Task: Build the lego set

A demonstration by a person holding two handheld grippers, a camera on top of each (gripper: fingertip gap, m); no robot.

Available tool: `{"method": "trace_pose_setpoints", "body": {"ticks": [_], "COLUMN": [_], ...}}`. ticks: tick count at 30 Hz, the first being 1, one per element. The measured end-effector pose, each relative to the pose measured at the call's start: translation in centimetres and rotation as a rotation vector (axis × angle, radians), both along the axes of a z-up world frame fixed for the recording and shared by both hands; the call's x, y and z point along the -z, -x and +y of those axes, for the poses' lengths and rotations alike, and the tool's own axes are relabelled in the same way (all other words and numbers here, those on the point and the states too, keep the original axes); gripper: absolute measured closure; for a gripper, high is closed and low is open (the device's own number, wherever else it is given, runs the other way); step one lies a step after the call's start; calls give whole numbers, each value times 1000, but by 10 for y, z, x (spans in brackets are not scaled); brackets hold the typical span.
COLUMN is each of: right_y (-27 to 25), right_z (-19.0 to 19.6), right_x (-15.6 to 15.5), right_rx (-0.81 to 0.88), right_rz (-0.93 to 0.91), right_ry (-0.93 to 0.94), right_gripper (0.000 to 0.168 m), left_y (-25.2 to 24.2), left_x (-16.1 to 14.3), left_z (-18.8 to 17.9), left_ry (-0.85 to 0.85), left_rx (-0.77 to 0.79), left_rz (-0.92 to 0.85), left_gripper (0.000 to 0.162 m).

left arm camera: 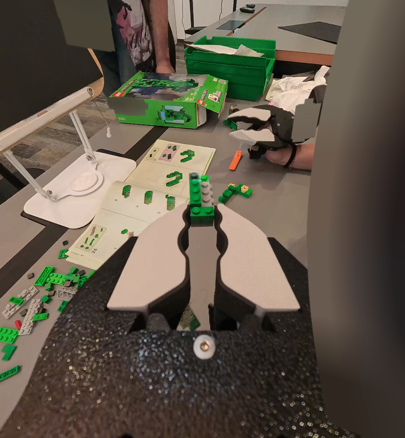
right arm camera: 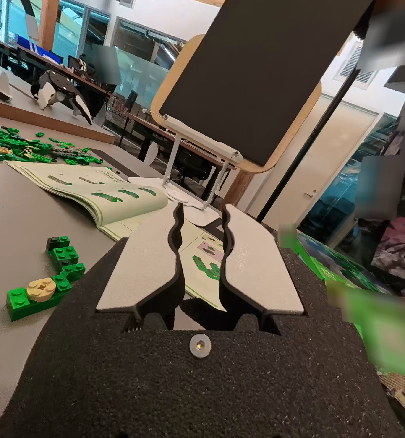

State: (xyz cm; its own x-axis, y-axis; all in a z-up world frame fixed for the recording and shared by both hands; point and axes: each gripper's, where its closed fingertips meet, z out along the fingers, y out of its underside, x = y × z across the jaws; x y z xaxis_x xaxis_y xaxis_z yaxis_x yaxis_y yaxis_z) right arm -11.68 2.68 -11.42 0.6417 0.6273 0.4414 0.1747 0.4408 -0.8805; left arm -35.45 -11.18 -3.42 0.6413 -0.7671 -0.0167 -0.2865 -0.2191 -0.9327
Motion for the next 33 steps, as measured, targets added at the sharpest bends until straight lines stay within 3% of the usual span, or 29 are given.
{"method": "trace_pose_setpoints", "body": {"ticks": [13, 33], "right_y": [-15, -11], "right_z": [13, 13], "right_x": [-2, 1], "right_rx": [-5, -23], "right_rz": [124, 105], "right_ry": [124, 144], "right_gripper": [139, 140], "left_y": [5, 3], "left_x": [-6, -4], "left_z": [0, 2], "left_ry": [-37, -26], "left_rx": [-26, -20], "left_rz": [-9, -10], "left_gripper": [144, 144]}}
